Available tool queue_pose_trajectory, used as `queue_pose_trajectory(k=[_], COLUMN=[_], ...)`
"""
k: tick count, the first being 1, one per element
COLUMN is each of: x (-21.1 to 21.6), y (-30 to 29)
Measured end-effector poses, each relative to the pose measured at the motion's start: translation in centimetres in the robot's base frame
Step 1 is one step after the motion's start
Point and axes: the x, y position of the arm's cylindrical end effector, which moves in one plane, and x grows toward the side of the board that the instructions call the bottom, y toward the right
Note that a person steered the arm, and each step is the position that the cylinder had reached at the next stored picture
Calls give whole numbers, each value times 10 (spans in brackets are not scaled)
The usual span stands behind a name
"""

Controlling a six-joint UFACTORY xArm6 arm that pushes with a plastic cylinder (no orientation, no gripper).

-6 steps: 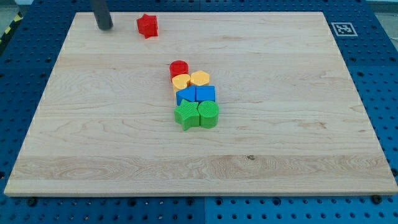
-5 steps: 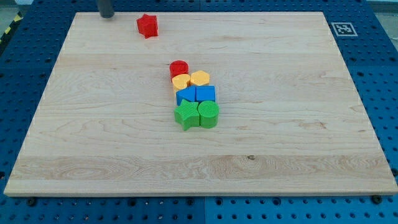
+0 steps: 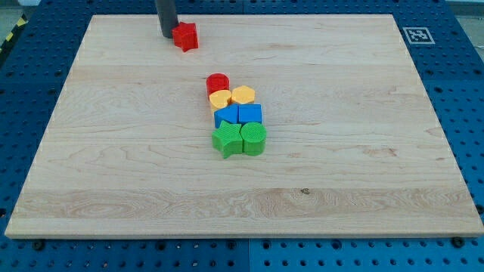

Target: Place the red star at the top left side of red circle

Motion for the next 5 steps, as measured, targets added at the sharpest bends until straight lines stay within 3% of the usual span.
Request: queue_pose_trajectory(k=[5], x=[30], y=[16])
